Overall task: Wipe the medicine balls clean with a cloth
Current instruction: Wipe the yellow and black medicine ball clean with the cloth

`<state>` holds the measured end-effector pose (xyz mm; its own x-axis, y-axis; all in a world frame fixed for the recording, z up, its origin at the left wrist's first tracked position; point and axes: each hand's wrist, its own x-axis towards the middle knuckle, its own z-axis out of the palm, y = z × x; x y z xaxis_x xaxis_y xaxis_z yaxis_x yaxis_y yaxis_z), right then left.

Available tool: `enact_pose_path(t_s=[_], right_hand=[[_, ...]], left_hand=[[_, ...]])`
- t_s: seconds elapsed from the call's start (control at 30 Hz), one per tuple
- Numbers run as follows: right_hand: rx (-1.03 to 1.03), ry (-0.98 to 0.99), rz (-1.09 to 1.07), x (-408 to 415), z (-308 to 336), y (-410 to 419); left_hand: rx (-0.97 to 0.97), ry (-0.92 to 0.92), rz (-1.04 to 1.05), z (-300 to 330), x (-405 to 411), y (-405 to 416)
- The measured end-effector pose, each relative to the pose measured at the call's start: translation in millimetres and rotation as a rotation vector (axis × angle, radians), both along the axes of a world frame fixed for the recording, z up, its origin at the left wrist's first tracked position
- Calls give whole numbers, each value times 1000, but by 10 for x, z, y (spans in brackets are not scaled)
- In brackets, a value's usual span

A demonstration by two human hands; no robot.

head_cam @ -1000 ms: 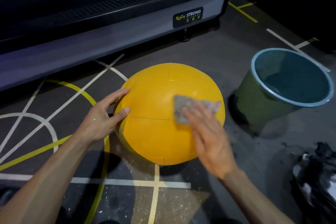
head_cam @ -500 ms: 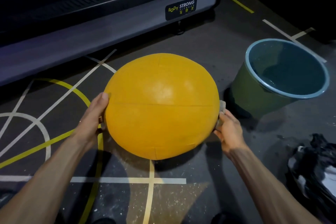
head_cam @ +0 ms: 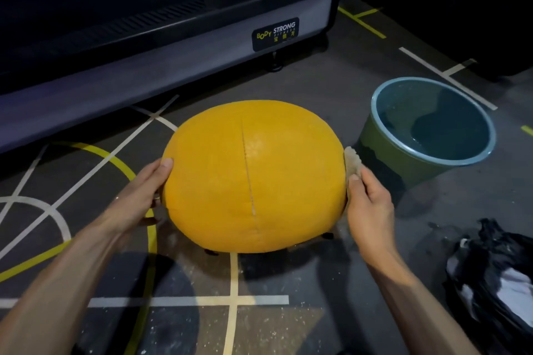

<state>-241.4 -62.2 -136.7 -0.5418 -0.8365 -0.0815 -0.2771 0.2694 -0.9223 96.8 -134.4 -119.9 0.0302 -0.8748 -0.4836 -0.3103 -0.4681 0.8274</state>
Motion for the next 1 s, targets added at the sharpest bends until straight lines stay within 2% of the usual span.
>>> enact_pose_path(t_s=[0.07,0.13,0.27,0.37,0.47,0.5,0.57,0.63,0.7,0.8,0.9,1.0], right_hand=[[-39,42,6,57,134,-116],[-162,153,81,227,298,-222],[-501,491,496,757,367,-207],[-538,775,742,827,209,-33],[-577,873,883,510,113,98],[-576,847,860,394,95,96],[-524,656,692,199,60,36],[-352,393,401,36,50,-67],[-174,253,203,-47,70,-162],[-74,-15,118,-228,-138,-269],[78,-297,66,-352,-477,-322],[188,-422,17,-303,-581,-338]], left_hand=[[5,13,13,2,-16,7],[-2,25,33,6,-65,-5],[-10,-38,31,1,-98,-62],[-1,-68,49,4,-58,-71],[28,-74,59,-11,-39,-16],[33,-76,53,-17,-40,-16],[27,-83,60,-23,-56,-57],[-1,-83,61,-32,-90,-105],[-55,-50,75,-74,-84,-113],[-56,66,154,-213,19,-54],[63,235,192,-402,25,9],[38,327,215,-437,-58,22]])
